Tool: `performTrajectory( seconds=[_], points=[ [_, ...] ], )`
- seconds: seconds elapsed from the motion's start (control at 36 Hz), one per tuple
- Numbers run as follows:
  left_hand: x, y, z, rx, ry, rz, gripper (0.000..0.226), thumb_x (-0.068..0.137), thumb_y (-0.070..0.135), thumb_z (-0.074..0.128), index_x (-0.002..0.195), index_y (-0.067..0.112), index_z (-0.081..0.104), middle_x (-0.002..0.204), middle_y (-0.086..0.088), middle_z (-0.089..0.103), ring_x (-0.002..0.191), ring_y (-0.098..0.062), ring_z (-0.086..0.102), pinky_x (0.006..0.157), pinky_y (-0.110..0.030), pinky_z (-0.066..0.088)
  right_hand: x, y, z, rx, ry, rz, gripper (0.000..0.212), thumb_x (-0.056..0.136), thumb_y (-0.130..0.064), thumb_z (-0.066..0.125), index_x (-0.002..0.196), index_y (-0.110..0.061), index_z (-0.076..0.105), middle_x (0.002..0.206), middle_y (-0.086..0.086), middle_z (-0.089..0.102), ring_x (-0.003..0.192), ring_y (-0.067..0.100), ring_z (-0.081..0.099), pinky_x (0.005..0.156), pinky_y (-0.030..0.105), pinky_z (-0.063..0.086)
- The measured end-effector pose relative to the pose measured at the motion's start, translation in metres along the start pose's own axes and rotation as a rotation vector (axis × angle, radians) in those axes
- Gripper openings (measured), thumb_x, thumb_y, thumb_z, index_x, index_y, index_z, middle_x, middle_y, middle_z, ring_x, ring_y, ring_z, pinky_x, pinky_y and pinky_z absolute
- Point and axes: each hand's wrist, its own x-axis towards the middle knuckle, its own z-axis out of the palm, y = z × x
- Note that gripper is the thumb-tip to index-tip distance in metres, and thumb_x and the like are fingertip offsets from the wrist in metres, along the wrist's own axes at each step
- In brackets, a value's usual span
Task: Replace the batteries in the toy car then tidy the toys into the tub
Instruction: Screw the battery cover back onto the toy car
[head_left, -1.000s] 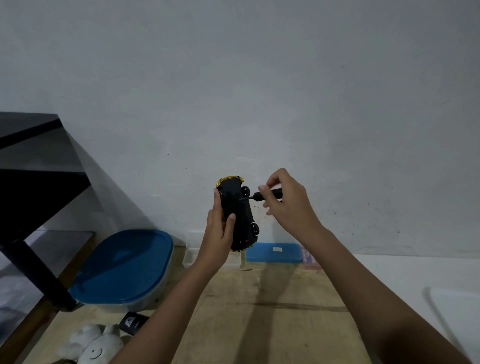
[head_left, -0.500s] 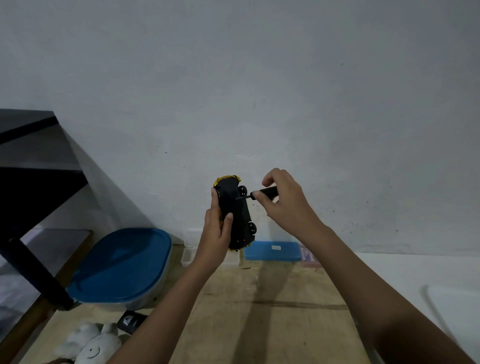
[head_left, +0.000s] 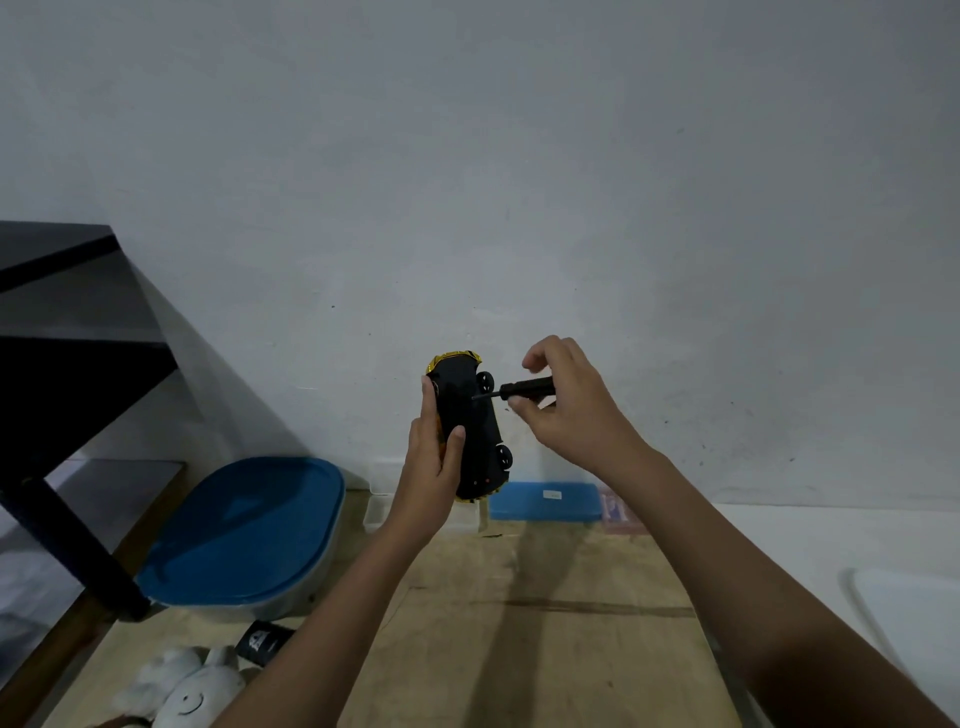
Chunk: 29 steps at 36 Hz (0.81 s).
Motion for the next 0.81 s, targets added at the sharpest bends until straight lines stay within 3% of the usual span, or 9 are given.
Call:
performTrajectory(
  seconds=[0.11,0.19,0.25,0.36,0.5,0.58,0.67,0.72,0.81],
  points=[
    [-0.002,0.004,0.001,0.001,-0.013,0.012,0.061,0.1,0.038,0.034,0.145,0.043,-0.006,0.122,0.026,0.033,0.113,0.022,0.034,0.099,-0.022,0.032,-0.003,-0.003,-0.002,0.063,0.005,0.106,0.02,0.092,-0.025,0.055,0.093,-0.013,0.039,0.079,0.001,0.055,0.061,0.02,0.063,0.059,0.032,0.057],
    [-0.001,0.004,-0.001,0.006,0.001,0.018,0.062,0.098,0.042,0.034,0.145,0.044,-0.007,0.13,0.013,0.035,0.116,0.017,0.035,0.1,-0.021,0.032,-0.005,-0.001,-0.001,0.075,0.006,0.072,0.02,0.091,-0.022,0.057,0.095,-0.017,0.038,0.097,0.001,0.049,0.077,0.021,0.063,0.068,0.034,0.057],
    [-0.003,0.004,-0.002,0.035,-0.005,0.013,0.061,0.101,0.035,0.034,0.145,0.041,-0.007,0.129,0.007,0.036,0.109,0.025,0.034,0.091,-0.008,0.031,-0.005,-0.001,-0.002,0.051,-0.008,0.073,0.024,0.087,-0.015,0.062,0.093,-0.017,0.039,0.096,0.001,0.049,0.08,0.022,0.063,0.071,0.038,0.057],
    [-0.007,0.008,-0.001,0.1,-0.02,0.027,0.061,0.101,0.032,0.033,0.145,0.04,-0.009,0.127,0.005,0.037,0.101,0.03,0.033,0.08,-0.003,0.03,-0.007,-0.007,-0.003,0.127,0.087,0.168,0.023,0.092,-0.025,0.056,0.09,-0.005,0.043,0.074,0.011,0.063,0.05,0.014,0.063,0.055,0.027,0.057],
    [-0.011,0.015,-0.001,0.141,-0.011,0.039,0.061,0.1,0.033,0.031,0.138,0.048,-0.014,0.128,-0.004,0.039,0.094,0.016,0.041,0.082,-0.021,0.036,-0.01,-0.004,-0.001,0.05,0.104,0.092,0.019,0.086,-0.012,0.062,0.092,-0.014,0.043,0.099,0.002,0.045,0.08,0.023,0.061,0.066,0.031,0.056],
    [-0.011,0.017,-0.002,0.171,-0.009,0.046,0.061,0.1,0.033,0.03,0.137,0.049,-0.016,0.126,-0.005,0.04,0.089,0.012,0.044,0.078,-0.022,0.038,-0.012,-0.005,-0.001,0.087,0.094,0.156,0.019,0.084,-0.01,0.064,0.089,-0.008,0.046,0.09,0.009,0.058,0.071,0.023,0.065,0.064,0.032,0.058],
    [-0.011,0.016,-0.003,0.2,-0.014,0.056,0.06,0.1,0.036,0.029,0.135,0.05,-0.018,0.126,-0.005,0.039,0.085,0.004,0.047,0.076,-0.023,0.042,-0.015,-0.005,0.002,0.145,0.15,0.191,0.018,0.09,-0.017,0.058,0.089,-0.003,0.047,0.086,0.013,0.061,0.057,0.017,0.065,0.053,0.022,0.055],
    [-0.012,0.017,-0.002,0.196,-0.024,0.06,0.06,0.1,0.037,0.029,0.135,0.05,-0.018,0.126,-0.005,0.039,0.084,0.003,0.047,0.076,-0.025,0.042,-0.017,-0.003,0.001,0.102,0.139,0.145,0.015,0.088,-0.011,0.059,0.09,-0.007,0.045,0.097,0.007,0.05,0.068,0.019,0.064,0.052,0.015,0.051],
    [-0.011,0.016,0.0,0.181,-0.039,0.056,0.06,0.1,0.036,0.029,0.136,0.05,-0.018,0.126,-0.005,0.04,0.086,0.013,0.043,0.077,-0.023,0.039,-0.02,-0.002,-0.004,0.037,0.078,0.127,0.023,0.081,-0.005,0.064,0.088,-0.013,0.044,0.094,0.003,0.047,0.078,0.025,0.061,0.063,0.027,0.054]
  ],
)
